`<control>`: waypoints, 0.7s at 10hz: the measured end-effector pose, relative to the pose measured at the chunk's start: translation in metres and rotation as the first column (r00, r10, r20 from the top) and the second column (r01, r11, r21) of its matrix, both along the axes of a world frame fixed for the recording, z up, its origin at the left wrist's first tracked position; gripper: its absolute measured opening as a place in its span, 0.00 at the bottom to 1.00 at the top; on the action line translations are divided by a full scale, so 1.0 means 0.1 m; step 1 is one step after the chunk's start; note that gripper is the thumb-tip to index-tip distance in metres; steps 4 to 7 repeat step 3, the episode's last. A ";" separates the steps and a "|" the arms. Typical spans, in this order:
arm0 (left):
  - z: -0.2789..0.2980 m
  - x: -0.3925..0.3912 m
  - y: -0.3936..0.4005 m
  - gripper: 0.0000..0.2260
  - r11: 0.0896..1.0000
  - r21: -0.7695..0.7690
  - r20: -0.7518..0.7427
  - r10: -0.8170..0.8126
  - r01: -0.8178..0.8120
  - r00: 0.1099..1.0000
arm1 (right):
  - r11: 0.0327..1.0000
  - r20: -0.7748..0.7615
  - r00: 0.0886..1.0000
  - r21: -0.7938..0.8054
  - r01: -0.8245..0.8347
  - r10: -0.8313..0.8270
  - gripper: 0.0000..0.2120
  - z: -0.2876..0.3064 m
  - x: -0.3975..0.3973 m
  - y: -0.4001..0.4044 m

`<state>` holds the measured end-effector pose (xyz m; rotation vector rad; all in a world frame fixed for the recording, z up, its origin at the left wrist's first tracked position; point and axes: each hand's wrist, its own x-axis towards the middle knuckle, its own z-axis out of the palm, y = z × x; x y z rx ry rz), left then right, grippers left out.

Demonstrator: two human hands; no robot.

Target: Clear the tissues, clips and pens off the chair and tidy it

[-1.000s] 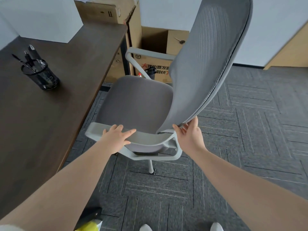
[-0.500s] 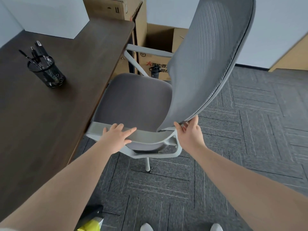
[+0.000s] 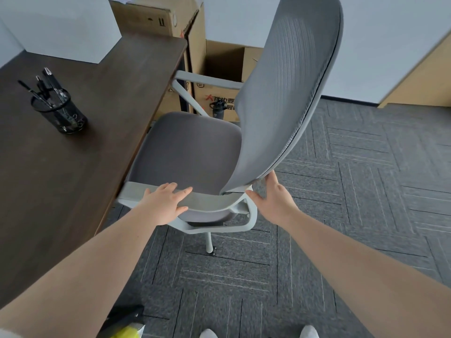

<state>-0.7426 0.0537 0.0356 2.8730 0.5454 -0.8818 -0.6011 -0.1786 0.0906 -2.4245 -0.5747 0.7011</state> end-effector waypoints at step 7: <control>0.21 0.11 -0.05 0.26 0.999 0.009 0.025 -0.033 0.033 0.999 | 0.975 -0.019 0.987 -0.153 -0.163 0.162 0.30 0.45 0.08 -0.41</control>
